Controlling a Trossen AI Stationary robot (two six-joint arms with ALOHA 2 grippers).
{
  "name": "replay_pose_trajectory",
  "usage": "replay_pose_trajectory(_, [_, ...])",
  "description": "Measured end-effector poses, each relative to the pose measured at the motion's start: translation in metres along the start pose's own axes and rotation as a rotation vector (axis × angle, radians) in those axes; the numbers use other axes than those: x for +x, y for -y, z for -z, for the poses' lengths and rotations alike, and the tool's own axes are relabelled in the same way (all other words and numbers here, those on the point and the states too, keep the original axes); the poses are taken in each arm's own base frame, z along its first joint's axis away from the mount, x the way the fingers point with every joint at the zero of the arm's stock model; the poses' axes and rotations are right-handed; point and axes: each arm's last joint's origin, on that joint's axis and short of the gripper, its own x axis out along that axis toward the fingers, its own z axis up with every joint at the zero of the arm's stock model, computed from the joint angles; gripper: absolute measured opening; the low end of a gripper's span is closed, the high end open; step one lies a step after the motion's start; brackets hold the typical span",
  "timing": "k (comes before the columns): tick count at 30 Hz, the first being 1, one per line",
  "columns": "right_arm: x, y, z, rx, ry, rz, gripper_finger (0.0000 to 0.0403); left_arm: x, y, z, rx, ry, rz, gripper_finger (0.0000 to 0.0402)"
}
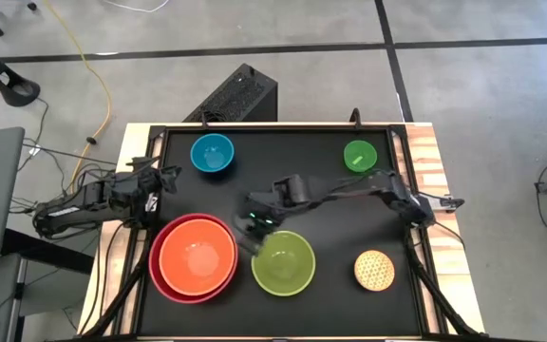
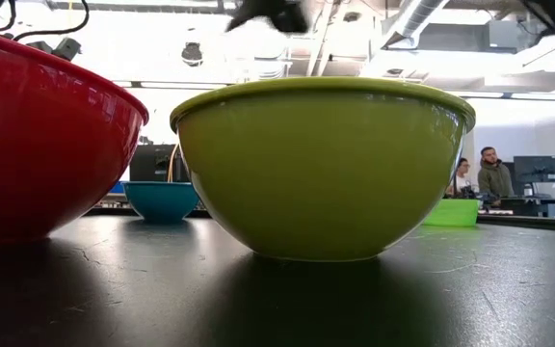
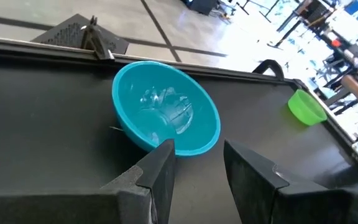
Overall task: Nest bowls inside each other
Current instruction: Stack the light green bowl on top of the orange bowl
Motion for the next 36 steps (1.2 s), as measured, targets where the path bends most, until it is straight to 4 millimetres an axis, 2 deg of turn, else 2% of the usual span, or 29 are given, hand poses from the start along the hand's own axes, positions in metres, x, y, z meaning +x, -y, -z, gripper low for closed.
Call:
replay_pose_trajectory(5, [-0.031,-0.012,0.039,-0.103,-0.083,0.170,0.0161,0.000,0.000,0.000,-0.022,0.001,-0.002,0.0128])
replay_pose_trajectory(9, [-0.045,-0.020,0.064,-0.121,-0.089,0.262,0.0155,0.000,0.000,0.000,-0.011,-0.011,0.006,0.0128])
replay_pose_trajectory(13, [-0.041,-0.019,0.086,-0.120,-0.105,0.324,0.0148,0.000,0.000,0.001,-0.045,-0.016,0.011,0.0128])
replay_pose_trajectory(17, [-0.027,0.000,0.105,-0.100,-0.131,0.364,0.0144,0.000,0.001,0.001,-0.063,-0.038,0.030,0.0128])
replay_pose_trajectory(22, [-0.009,0.038,0.115,0.101,-0.043,0.337,0.0143,0.000,0.002,0.002,-0.056,-0.076,0.064,0.0128])
replay_pose_trajectory(28, [0.003,0.063,0.114,0.304,0.059,0.253,0.0160,0.000,0.002,0.004,-0.025,-0.115,0.091,0.0128])
replay_pose_trajectory(36, [0.017,0.064,0.114,0.289,0.019,0.239,0.0240,-0.001,0.002,0.007,0.011,-0.176,0.119,0.0128])
